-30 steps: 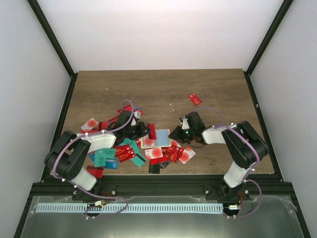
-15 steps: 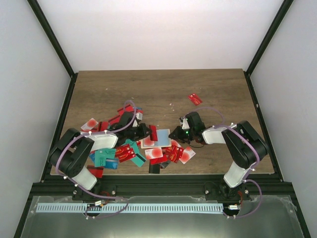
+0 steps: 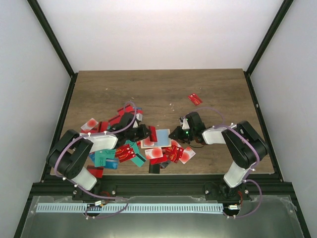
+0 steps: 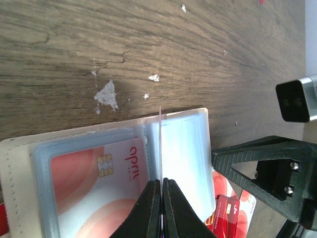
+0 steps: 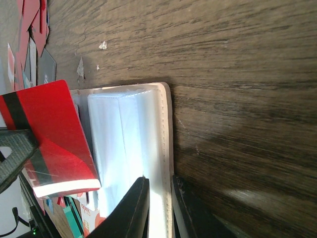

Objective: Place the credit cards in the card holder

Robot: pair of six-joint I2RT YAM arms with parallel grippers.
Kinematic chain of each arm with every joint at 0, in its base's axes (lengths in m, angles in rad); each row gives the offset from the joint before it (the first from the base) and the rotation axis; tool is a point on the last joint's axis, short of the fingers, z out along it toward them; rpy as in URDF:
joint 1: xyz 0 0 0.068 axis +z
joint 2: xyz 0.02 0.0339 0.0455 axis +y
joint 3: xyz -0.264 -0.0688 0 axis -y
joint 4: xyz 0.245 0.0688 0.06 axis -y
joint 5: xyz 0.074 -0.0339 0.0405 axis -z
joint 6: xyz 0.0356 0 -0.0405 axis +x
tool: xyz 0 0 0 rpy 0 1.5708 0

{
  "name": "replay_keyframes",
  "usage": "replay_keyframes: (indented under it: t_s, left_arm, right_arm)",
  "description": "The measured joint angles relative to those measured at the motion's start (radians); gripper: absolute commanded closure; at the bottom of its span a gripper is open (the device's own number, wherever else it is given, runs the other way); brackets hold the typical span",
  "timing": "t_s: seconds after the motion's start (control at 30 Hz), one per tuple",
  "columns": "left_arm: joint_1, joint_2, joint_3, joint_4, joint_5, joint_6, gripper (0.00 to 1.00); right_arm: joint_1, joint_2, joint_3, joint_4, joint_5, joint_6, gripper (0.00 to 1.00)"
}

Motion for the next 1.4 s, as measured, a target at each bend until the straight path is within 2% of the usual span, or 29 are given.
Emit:
replay_keyframes:
  t_s: [0.23, 1.03, 1.4]
  left_arm:
    - [0.0, -0.051, 0.001, -0.047, -0.046, 0.041, 0.96]
    - [-0.007, -0.012, 0.001, 0.0, -0.004, 0.031, 0.96]
    - [-0.01, -0.066, -0.005, -0.019, -0.015, 0.02, 0.96]
  right_arm:
    - [0.0, 0.0, 0.0, 0.001, -0.002, 0.0, 0.84]
    - [0.0, 0.0, -0.005, 0.009, -0.003, 0.001, 0.84]
    - [0.0, 0.0, -0.006, 0.012, -0.003, 0.001, 0.84]
